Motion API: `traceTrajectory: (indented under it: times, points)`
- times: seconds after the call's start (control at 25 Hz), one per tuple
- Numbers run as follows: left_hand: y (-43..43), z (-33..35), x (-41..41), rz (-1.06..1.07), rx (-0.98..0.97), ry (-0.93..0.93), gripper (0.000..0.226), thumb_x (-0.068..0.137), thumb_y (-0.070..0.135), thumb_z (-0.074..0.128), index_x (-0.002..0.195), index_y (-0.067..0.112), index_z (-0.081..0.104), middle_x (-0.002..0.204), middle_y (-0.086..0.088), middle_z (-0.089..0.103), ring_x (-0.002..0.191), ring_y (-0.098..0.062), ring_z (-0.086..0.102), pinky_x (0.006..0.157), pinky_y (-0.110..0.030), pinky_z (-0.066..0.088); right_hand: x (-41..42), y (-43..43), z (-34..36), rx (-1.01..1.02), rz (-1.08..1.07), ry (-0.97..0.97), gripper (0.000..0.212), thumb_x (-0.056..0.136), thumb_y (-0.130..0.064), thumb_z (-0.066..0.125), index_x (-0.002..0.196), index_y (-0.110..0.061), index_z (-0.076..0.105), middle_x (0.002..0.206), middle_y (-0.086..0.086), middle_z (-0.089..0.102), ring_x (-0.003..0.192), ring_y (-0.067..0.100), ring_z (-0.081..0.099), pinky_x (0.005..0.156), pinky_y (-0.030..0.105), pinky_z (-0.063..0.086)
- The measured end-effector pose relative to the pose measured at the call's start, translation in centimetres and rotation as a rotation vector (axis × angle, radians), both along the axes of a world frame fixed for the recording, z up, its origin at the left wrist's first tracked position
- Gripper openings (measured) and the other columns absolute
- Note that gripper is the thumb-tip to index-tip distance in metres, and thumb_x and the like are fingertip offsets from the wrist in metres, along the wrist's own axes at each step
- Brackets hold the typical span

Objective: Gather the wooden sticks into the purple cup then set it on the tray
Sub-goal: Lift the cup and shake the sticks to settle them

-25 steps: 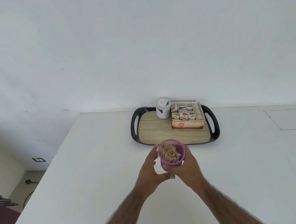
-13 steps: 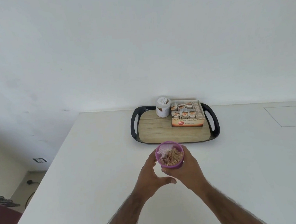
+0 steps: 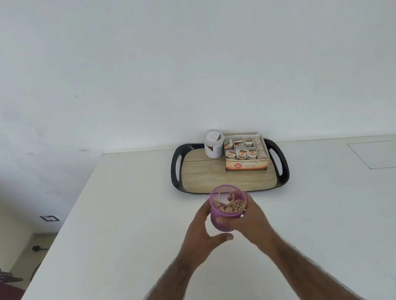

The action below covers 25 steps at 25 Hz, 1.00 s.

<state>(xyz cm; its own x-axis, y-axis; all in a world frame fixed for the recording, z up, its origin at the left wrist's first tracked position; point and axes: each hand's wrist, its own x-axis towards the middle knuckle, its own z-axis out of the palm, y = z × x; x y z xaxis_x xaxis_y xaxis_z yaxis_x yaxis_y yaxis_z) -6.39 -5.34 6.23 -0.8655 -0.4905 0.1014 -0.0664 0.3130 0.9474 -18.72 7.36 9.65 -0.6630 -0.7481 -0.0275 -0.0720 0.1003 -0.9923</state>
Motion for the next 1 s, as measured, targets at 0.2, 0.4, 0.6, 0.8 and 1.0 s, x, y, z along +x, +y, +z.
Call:
traceTrajectory:
  times: [0.2, 0.4, 0.6, 0.8, 1.0]
  points:
    - [0.8, -0.1, -0.1, 0.096, 0.088, 0.085, 0.079, 0.067, 0.026, 0.096, 0.132, 0.046, 0.056, 0.126, 0.014, 0.069, 0.117, -0.009, 0.066, 0.083, -0.017, 0.055, 1.8, -0.7, -1.5, 0.030, -0.035, 0.130, 0.084, 0.051, -0.036, 0.099, 0.125, -0.040, 0.059, 0.118, -0.020, 0.070, 0.112, 0.005, 0.065, 0.091, 0.030, 0.058]
    - [-0.2, 0.1, 0.7, 0.062, 0.101, 0.070, 0.079, 0.068, 0.030, 0.096, 0.133, 0.046, 0.054, 0.127, 0.013, 0.069, 0.118, -0.011, 0.065, 0.084, -0.020, 0.056, 0.2, 0.2, -1.0, 0.102, 0.242, 0.053, 0.087, 0.065, -0.023, 0.097, 0.138, -0.036, 0.052, 0.130, -0.018, 0.064, 0.124, 0.005, 0.058, 0.098, 0.029, 0.055]
    - [-0.2, 0.0, 0.7, 0.174, -0.045, 0.069, 0.085, 0.068, 0.057, 0.089, 0.140, 0.050, 0.045, 0.137, 0.023, 0.058, 0.128, -0.005, 0.055, 0.093, -0.012, 0.050, 1.3, -1.6, -0.7, 0.065, -0.010, 0.083, 0.083, 0.055, -0.030, 0.099, 0.126, -0.037, 0.057, 0.118, -0.020, 0.068, 0.112, 0.001, 0.062, 0.083, 0.021, 0.057]
    - [-1.9, 0.3, 0.4, 0.209, 0.136, 0.161, 0.083, 0.065, 0.034, 0.098, 0.136, 0.037, 0.055, 0.130, 0.006, 0.067, 0.122, -0.019, 0.063, 0.091, -0.039, 0.061, 1.8, -3.3, -0.4, 0.062, 0.083, 0.118, 0.084, 0.060, -0.039, 0.096, 0.131, -0.040, 0.052, 0.123, -0.029, 0.063, 0.116, -0.003, 0.059, 0.087, 0.020, 0.056]
    - [-6.5, 1.8, 0.8, 0.011, 0.176, 0.099, 0.084, 0.072, 0.032, 0.095, 0.142, 0.041, 0.049, 0.132, 0.011, 0.066, 0.123, -0.013, 0.061, 0.083, -0.022, 0.057, -0.6, -5.1, 0.9, 0.102, 0.261, 0.030, 0.074, 0.073, -0.033, 0.092, 0.135, -0.044, 0.054, 0.130, -0.019, 0.064, 0.123, 0.003, 0.058, 0.093, 0.038, 0.060]
